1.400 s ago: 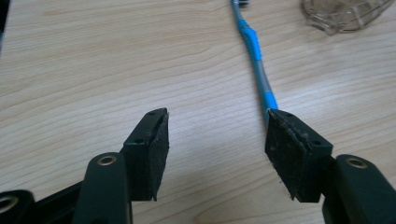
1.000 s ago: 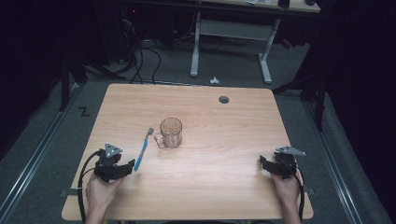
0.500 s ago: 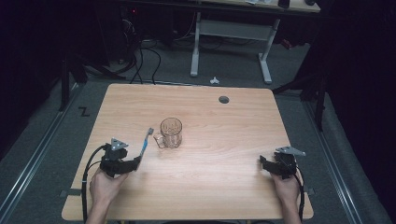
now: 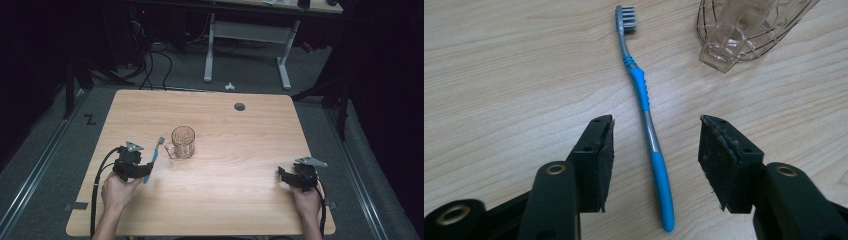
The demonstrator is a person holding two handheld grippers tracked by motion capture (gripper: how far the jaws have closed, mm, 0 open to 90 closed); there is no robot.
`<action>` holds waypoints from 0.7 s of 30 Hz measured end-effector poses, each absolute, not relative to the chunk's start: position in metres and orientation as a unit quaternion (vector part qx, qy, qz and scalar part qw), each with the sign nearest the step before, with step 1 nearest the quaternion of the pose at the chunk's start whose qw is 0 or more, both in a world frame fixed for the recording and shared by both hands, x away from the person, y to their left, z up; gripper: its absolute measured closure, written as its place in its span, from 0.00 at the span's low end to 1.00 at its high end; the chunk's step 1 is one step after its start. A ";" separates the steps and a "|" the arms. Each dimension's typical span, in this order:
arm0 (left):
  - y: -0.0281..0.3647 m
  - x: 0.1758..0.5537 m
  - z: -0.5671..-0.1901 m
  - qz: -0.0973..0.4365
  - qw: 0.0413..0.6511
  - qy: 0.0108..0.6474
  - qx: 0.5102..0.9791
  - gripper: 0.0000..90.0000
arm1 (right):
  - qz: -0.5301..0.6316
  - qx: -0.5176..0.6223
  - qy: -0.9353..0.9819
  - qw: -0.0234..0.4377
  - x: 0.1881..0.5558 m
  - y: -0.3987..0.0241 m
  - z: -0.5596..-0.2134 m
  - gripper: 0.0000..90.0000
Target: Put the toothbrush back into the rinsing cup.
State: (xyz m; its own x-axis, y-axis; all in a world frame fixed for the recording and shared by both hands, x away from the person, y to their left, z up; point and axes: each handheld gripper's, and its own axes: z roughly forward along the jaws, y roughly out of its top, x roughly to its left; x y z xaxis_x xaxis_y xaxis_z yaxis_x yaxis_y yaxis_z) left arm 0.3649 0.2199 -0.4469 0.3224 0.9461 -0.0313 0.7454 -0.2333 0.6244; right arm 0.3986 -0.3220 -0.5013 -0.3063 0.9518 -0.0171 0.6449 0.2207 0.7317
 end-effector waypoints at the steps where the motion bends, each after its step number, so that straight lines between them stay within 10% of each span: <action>1: 0.220 0.366 -0.448 0.179 0.275 0.555 0.764 0.55 | 0.318 0.537 0.743 0.241 0.399 -0.322 -0.501 0.37; 21: 0.209 0.391 -0.438 0.171 0.247 0.566 0.768 0.56 | 0.318 0.537 0.743 0.241 0.399 -0.322 -0.501 0.36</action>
